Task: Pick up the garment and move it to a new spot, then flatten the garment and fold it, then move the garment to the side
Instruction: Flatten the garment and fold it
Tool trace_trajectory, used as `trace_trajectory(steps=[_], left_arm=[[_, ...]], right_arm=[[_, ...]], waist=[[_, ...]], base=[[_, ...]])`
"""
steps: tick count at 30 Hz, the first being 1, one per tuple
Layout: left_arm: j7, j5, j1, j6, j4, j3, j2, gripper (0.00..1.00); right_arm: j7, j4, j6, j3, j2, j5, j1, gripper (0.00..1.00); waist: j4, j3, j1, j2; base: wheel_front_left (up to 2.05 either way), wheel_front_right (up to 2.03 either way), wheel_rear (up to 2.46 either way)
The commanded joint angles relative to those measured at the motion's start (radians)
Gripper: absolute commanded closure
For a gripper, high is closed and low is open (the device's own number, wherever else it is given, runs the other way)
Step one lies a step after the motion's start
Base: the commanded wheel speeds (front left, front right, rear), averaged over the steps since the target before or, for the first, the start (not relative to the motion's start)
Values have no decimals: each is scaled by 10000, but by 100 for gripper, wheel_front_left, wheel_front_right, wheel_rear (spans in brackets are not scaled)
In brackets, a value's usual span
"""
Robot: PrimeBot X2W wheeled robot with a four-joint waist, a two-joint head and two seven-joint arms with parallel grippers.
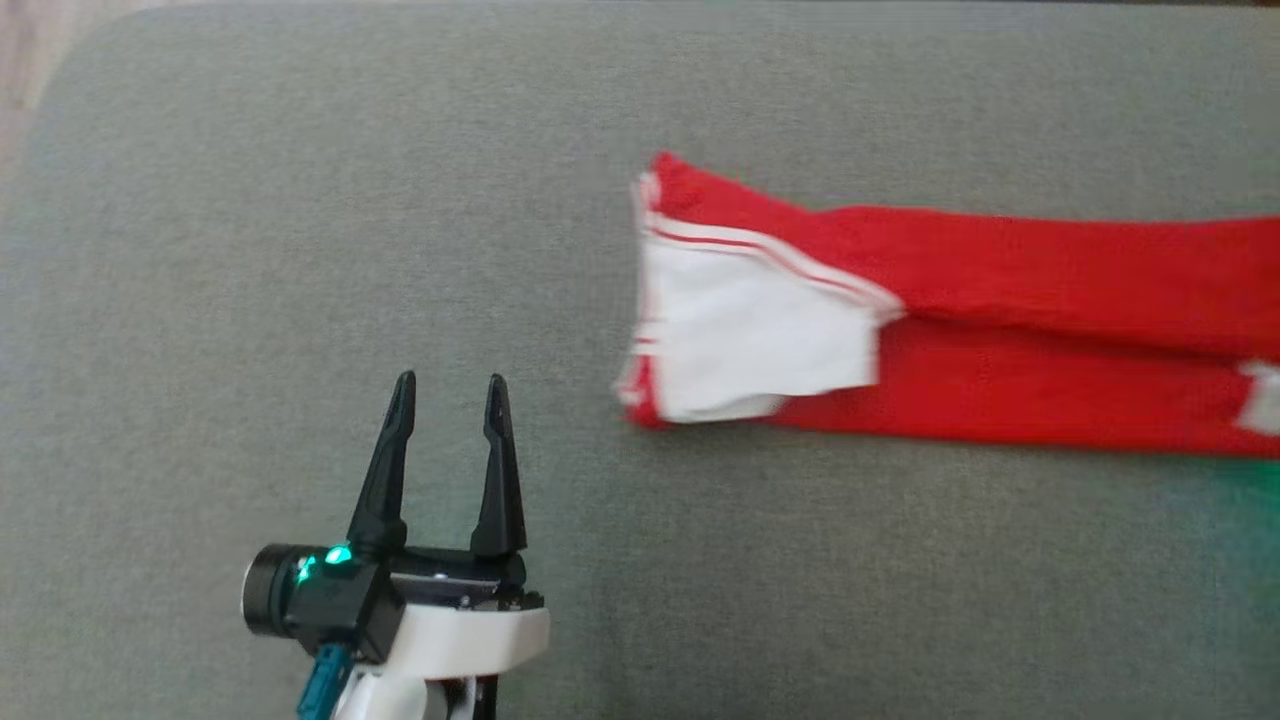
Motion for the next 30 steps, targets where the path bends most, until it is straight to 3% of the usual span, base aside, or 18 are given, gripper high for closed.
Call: trace_trajectory(steps=[1,6,11,17,18,21,26,30], left_arm=[[-51,99,-241,-71,-272,321,-48,0],[-51,113,-359,-104,-177,327,-49,0],[-51,35,-467,-74,-123,296,-50,0],[-51,-132,-580,-38,-32,119,-50,0],[-51,-132,-580,-38,-32,119,-50,0],[-51,-197,-633,-24,30,25,-50,0],[-51,-289,-711,-15,117,-94,-50,0],[-51,-306,-724,-34,194,-163,-50,0]], right_arm=[[126,-460,-9,-147,-973,-56,-129,100],[913,-1483,-9,-214,-2042,402,-648,100],[2214,-3672,-9,25,-1989,1647,-1034,100],[3537,-6213,-9,299,-594,2341,-1117,100],[3537,-6213,-9,299,-594,2341,-1117,100],[4013,-7044,-9,524,360,2256,-1056,100],[4280,-7603,-9,1296,2200,1778,-892,100],[4264,-7265,-9,2159,3378,1442,-680,100]], waist=[[-220,116,-1,-1],[-597,241,-1,-1],[-829,285,-1,-1],[-857,275,-1,-1],[-857,275,-1,-1],[-786,283,-1,-1],[-587,257,-1,-1],[-416,187,-1,-1]], base=[[0,0,0],[0,0,0],[0,0,0],[0,0,0],[0,0,0],[0,0,0],[0,0,0],[0,0,0]])
